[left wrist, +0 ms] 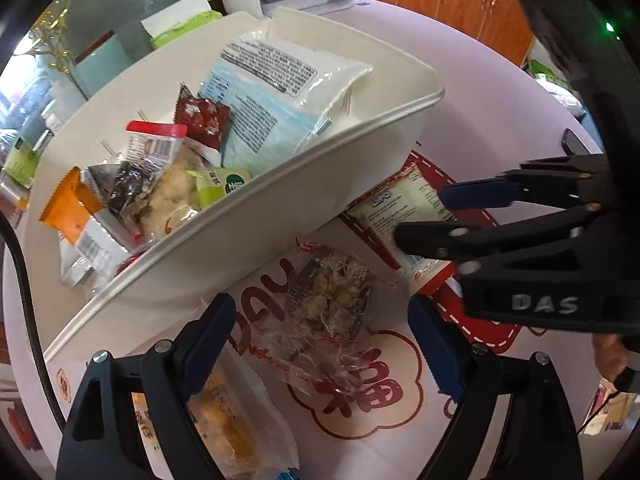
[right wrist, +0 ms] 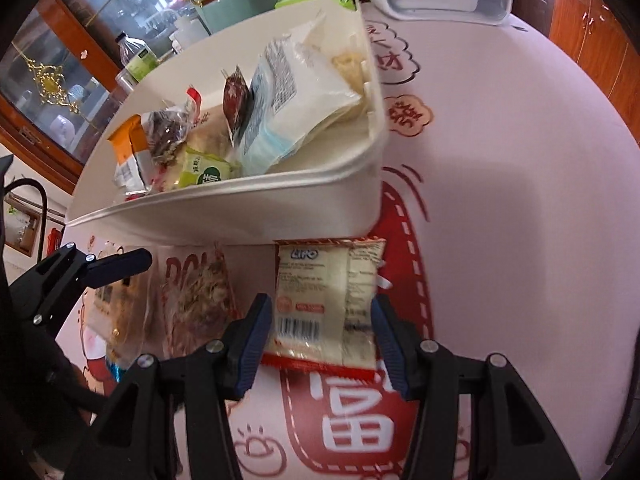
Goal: Organize snacks
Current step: 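Grasp the LIPO biscuit pack with the right gripper while the left grasps a clear nut bag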
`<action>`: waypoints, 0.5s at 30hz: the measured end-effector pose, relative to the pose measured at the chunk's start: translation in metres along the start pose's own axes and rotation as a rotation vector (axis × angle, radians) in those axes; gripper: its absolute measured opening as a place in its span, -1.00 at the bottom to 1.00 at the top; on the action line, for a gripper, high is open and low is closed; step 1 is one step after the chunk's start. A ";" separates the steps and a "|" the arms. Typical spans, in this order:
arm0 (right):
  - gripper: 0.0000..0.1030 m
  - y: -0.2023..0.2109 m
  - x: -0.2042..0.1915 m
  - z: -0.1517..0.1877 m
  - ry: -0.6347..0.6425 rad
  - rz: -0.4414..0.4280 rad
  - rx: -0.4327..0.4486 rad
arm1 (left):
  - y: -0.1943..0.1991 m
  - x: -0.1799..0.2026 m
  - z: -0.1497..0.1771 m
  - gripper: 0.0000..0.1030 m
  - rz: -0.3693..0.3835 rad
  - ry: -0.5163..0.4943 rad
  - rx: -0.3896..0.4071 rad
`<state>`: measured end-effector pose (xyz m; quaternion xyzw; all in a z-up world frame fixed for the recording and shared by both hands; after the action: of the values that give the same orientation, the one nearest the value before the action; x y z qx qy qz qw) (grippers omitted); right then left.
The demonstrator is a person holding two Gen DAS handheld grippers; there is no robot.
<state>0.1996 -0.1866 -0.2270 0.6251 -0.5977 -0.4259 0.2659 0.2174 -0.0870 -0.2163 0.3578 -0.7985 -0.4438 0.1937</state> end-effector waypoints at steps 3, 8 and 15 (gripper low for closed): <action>0.02 -0.013 -0.006 0.001 0.027 0.025 -0.015 | -0.007 -0.006 0.000 0.70 0.021 -0.002 -0.012; 0.08 -0.017 -0.015 -0.005 0.075 0.060 0.013 | -0.018 -0.013 0.000 0.64 0.050 0.009 -0.021; -0.05 -0.007 -0.009 0.000 0.141 0.090 0.036 | -0.030 -0.019 -0.002 0.32 0.101 0.030 -0.035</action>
<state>0.2044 -0.1769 -0.2308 0.6308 -0.6124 -0.3576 0.3151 0.2432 -0.0846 -0.2407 0.3203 -0.8045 -0.4419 0.2342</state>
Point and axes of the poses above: each gripper's, at about its wrist camera, not at the fingertips, and y roughly against the way its jaws point, x to its right, z to its underside, the point moved 3 cm from there along -y, roughly the way its jaws point, and after that the axes turned 10 degrees about x, right-handed, at the moved point
